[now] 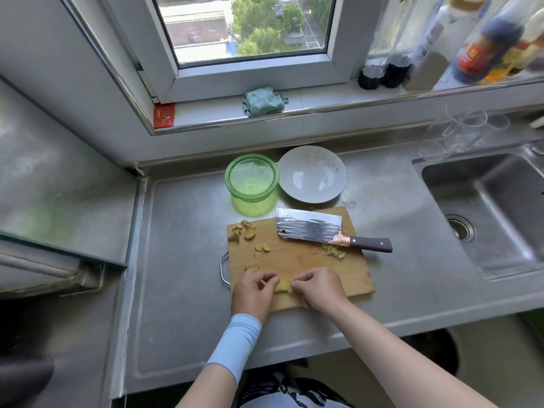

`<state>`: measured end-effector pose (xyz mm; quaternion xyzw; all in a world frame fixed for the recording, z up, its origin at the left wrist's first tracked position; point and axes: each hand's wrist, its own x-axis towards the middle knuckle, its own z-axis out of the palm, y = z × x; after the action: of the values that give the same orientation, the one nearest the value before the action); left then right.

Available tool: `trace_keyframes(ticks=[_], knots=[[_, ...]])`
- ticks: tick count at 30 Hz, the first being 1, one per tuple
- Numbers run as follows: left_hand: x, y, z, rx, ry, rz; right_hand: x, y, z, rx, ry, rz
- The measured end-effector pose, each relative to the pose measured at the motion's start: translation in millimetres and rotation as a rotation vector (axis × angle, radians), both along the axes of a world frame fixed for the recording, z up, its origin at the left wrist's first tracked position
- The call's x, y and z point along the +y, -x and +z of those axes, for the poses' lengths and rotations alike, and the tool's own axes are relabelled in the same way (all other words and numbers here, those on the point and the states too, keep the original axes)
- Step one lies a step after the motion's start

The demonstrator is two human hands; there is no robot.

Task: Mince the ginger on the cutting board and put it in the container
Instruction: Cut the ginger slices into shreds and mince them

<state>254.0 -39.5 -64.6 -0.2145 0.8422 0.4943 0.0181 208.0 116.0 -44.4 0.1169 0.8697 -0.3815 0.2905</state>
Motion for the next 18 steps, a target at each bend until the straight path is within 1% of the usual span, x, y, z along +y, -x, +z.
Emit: trace_keyframes(ticks=[3,7,10,12,13,14,16,17,18], knots=[[-3,2,8,-0.028,-0.105,0.094,-4,1,-2,0.009,-0.064,-0.016],[-6,-1,12,-0.073,-0.122,0.095,-9,0,0,0.059,-0.165,-0.007],[-7,-6,12,-0.085,-0.137,0.089,-9,-1,4,0.064,-0.188,0.008],[-6,-6,11,-0.092,-0.171,0.092,-6,-1,7,0.100,-0.186,0.002],[-6,-6,12,-0.090,-0.185,0.091,-4,-1,9,0.126,-0.160,0.001],[-4,-4,13,-0.082,-0.190,0.083,-2,0,11,0.142,-0.087,0.003],[1,1,18,-0.061,-0.183,0.040,0,0,19,0.108,0.172,-0.004],[3,3,20,-0.055,-0.183,0.016,0,-1,24,0.075,0.259,-0.010],[6,5,21,-0.053,-0.184,-0.007,1,-1,26,0.059,0.294,-0.018]])
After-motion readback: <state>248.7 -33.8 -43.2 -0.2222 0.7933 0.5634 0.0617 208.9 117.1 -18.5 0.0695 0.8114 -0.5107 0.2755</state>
